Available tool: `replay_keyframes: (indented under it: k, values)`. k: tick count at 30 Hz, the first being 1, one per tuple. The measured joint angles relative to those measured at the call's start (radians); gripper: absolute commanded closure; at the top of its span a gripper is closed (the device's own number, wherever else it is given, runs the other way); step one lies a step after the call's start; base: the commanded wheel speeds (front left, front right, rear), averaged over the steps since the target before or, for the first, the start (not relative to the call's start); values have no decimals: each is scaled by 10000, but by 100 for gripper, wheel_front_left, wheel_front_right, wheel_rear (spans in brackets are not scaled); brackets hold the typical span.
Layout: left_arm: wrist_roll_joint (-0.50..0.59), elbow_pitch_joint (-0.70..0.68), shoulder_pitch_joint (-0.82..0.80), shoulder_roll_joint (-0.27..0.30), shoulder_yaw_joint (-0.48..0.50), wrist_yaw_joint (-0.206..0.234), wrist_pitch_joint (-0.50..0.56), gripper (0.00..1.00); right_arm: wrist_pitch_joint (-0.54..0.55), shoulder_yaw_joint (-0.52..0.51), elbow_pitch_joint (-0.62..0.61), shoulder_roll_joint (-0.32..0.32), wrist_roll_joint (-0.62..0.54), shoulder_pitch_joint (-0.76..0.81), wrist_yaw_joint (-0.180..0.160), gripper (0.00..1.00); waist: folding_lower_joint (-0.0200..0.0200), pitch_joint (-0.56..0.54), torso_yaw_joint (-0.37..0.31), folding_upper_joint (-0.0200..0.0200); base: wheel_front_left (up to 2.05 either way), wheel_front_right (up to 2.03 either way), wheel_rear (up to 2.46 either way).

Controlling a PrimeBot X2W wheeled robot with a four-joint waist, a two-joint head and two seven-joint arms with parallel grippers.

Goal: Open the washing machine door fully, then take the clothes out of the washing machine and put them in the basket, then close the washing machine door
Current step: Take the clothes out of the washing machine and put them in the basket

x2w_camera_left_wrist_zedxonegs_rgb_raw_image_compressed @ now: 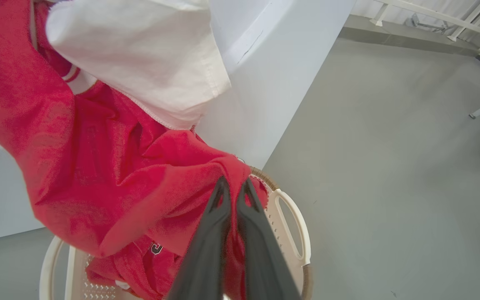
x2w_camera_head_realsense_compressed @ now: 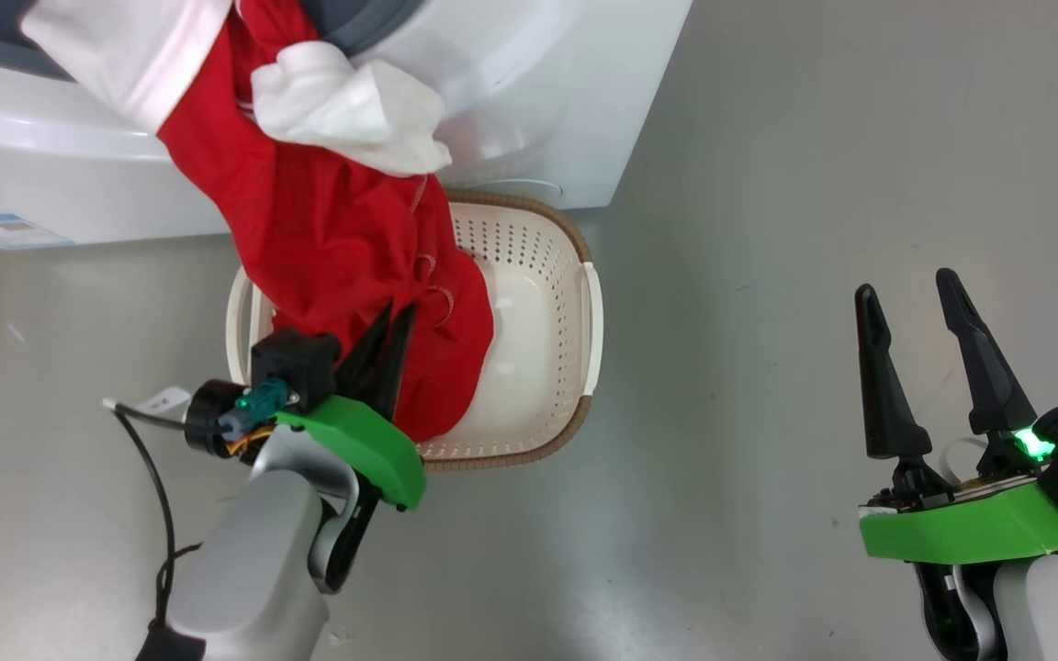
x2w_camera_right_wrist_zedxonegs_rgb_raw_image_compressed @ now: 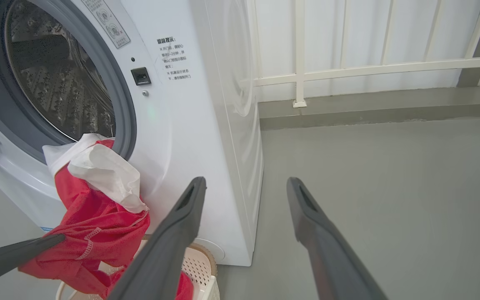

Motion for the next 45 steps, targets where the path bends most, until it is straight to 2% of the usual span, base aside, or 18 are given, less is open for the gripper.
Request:
replay_keyframes:
  k: [4,10,18,23,35,45]
  values:
    - [-105,1262,-455,-174,-192,-219,-46,100,0,44,-13,0,-2,-18,0,0,1,215,-36,0,0,0,0]
    - [-134,2828,-1151,-268,-575,-318,-86,100,0,111,-38,-2,-12,-246,0,0,1,565,-99,0,0,0,0]
    - [-209,4176,-1732,-349,-863,-387,-98,100,0,326,-17,-6,2,-414,0,0,0,970,-230,0,0,0,0]
    - [-261,4644,-1844,-359,-794,-341,-98,100,0,347,-29,-8,4,-477,0,0,0,1278,-350,0,0,0,0]
    - [-391,4686,-2094,-159,-314,-211,-98,100,0,224,-205,-10,4,-716,0,0,0,2241,-562,0,0,0,0]
    - [-309,4794,-2254,-176,-56,-125,-98,100,0,247,-207,-10,4,-830,0,0,0,2474,-642,0,0,0,0]
